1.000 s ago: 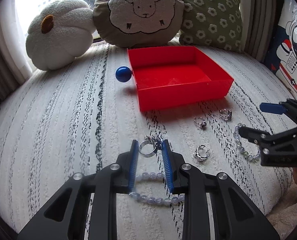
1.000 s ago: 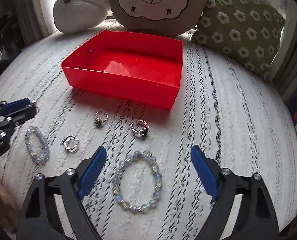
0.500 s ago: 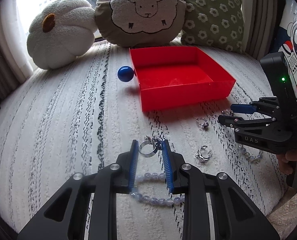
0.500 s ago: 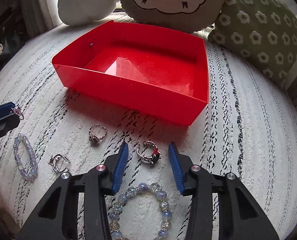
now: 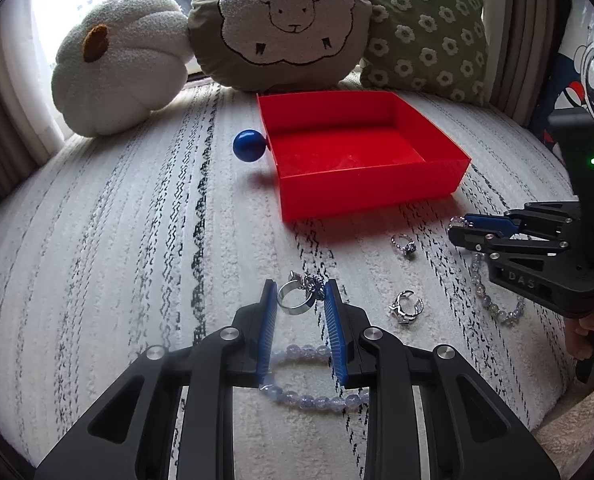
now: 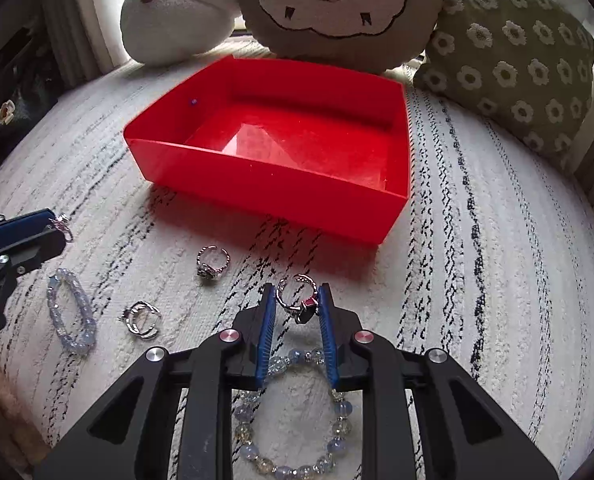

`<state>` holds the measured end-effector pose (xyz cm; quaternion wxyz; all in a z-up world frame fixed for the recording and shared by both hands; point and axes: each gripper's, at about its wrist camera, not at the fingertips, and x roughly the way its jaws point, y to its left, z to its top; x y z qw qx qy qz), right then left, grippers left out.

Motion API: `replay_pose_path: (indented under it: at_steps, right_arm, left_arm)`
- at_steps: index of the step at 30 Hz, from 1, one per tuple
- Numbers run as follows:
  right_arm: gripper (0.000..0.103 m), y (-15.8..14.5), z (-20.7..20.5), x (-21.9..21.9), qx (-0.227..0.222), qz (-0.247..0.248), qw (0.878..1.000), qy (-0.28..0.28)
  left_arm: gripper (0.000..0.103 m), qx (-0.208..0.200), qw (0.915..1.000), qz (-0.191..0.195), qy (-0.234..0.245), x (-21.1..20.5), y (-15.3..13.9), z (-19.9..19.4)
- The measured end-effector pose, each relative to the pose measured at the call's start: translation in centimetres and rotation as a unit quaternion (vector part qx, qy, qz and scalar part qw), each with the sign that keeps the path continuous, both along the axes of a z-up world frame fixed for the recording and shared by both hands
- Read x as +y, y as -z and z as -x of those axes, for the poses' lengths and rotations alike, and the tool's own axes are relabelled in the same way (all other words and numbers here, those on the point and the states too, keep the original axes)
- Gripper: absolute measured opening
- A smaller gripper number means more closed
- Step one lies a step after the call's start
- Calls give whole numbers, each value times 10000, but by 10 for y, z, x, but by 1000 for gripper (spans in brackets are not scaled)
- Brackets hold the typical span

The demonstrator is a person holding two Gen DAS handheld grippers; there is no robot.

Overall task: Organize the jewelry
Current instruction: 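Close the right tool on the red-stone ring while the left tool holds its ring, then carry both rings over the red tray and open the left tool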

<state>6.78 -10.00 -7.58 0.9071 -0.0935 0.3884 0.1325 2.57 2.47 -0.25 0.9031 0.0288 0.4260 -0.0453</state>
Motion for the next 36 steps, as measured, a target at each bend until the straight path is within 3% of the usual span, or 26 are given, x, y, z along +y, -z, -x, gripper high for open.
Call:
replay_pose_path:
  at_steps: [7,10,14,18,22,26,36]
  right_arm:
    - [21,-11,15,-11,157,-322,9993,-84]
    - [21,-28,12,-14,121,-390,9991,-110]
    - [21,-65,-20,-18,159,-454,9988,-98]
    - [21,-84,-71,-19,414,-510,9978,-13]
    - [21,-69,-119,-10,789,-227,9965,159]
    - [21,-47,-148,1,1004,140,9946,222]
    - [21,-26,-165,16,1154,364,9925,194]
  left_arm:
    - [23,254,9994,203,87,-1,2,-5]
    - [23,335,9991,177,193,-6,-9,-15]
    - [23,339,9992,59,225,-13,-37,-51]
    - [23,632,9975,120,296,-16,-47,-111]
    - [23,956,9952,-120,193,-21,-28,-166]
    - [23,1185,9922,-380,63,-24,-3,-196]
    - [23,1315,9881,-781,159,-41,16,-209]
